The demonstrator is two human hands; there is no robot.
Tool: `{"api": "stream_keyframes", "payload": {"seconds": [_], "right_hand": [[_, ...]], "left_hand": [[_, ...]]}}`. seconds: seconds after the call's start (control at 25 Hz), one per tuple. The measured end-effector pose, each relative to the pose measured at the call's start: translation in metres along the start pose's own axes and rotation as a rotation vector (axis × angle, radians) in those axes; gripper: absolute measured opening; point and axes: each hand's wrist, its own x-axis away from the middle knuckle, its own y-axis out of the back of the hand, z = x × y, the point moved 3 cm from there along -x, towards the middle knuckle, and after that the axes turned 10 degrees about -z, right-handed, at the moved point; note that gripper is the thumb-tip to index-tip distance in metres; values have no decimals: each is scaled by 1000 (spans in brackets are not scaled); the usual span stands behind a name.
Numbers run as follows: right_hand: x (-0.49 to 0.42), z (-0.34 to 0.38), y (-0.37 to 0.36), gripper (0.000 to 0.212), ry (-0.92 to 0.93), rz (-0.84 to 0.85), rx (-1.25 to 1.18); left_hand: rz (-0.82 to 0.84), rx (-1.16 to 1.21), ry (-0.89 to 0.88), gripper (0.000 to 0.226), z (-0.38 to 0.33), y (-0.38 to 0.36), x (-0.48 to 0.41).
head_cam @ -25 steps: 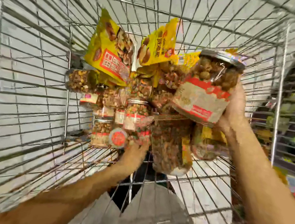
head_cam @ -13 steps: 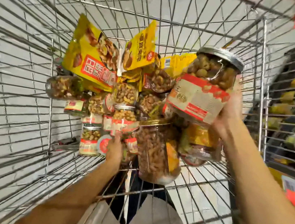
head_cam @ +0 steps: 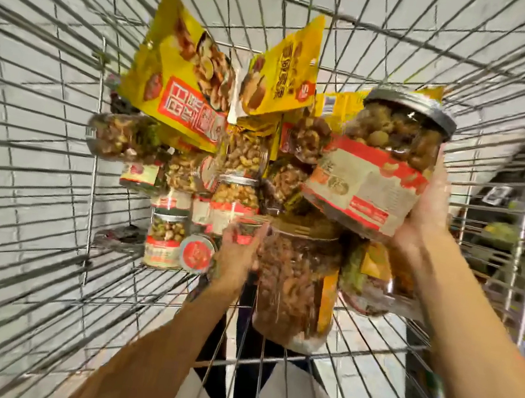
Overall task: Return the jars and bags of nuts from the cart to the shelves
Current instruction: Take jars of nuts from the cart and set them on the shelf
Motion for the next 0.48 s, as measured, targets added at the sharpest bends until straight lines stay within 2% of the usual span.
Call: {"api": "stream_keyframes", "payload": {"seconds": [0.12,0.24,0.36,0.48], "right_hand": [[4,2,-2,76,2,64,-16],[11,5,-7,76,-8,96,-43],[24,9,-13,67,37,61,-24],[53,17,-20,59,67,53,-81]], "left_hand": [[-15,110,-46,79,-3,21,-2],[195,278,-37,61,-38,62,-10],[347,394,-49,66,-93,90,1],[481,445,-134,65,-140,99,36]]}}
